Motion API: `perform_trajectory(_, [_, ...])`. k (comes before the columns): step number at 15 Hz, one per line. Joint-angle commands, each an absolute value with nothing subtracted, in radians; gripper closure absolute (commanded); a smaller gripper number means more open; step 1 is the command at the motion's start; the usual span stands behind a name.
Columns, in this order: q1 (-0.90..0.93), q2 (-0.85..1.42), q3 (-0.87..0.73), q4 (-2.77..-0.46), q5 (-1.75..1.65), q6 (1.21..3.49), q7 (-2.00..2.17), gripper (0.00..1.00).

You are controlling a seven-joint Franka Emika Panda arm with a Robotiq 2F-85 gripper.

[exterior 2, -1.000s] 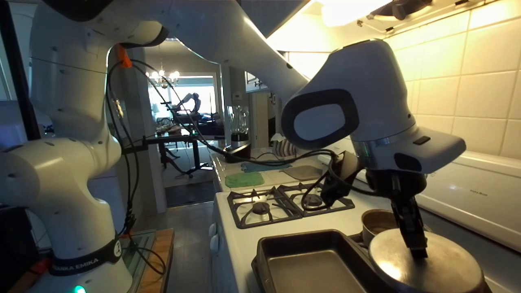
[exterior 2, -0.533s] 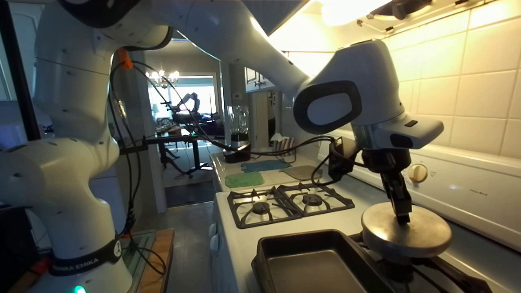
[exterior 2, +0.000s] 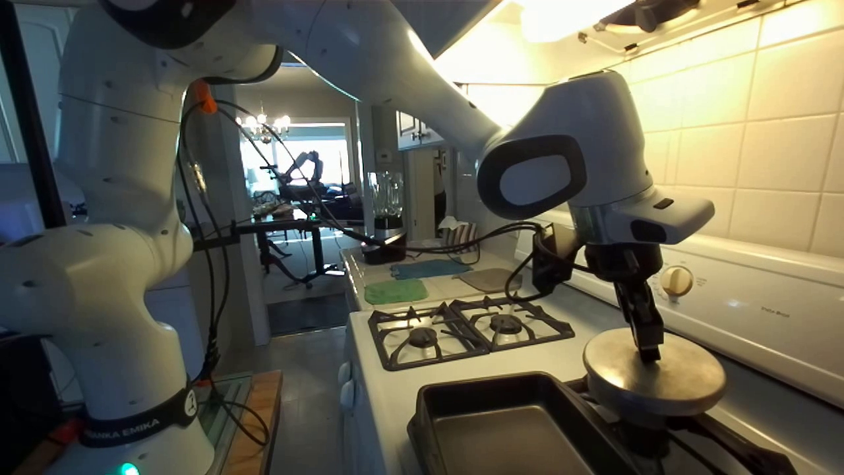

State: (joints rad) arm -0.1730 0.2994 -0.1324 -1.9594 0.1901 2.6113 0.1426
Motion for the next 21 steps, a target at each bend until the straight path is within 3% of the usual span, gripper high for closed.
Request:
perform_trajectory(1, [-0.172, 0.299, -0.134, -1.958, 0.189, 2.609, 0.144, 0.74])
perform_trajectory(5, [-0.172, 0.299, -0.134, -1.958, 0.189, 2.609, 0.144, 0.74])
perform_trajectory(6, [-0.17, 0.314, -0.131, -1.938, 0.188, 2.597, 0.142, 0.94])
perform_trajectory(21, [-0.167, 0.389, -0.086, -1.852, 0.204, 2.596, 0.041, 0.94])
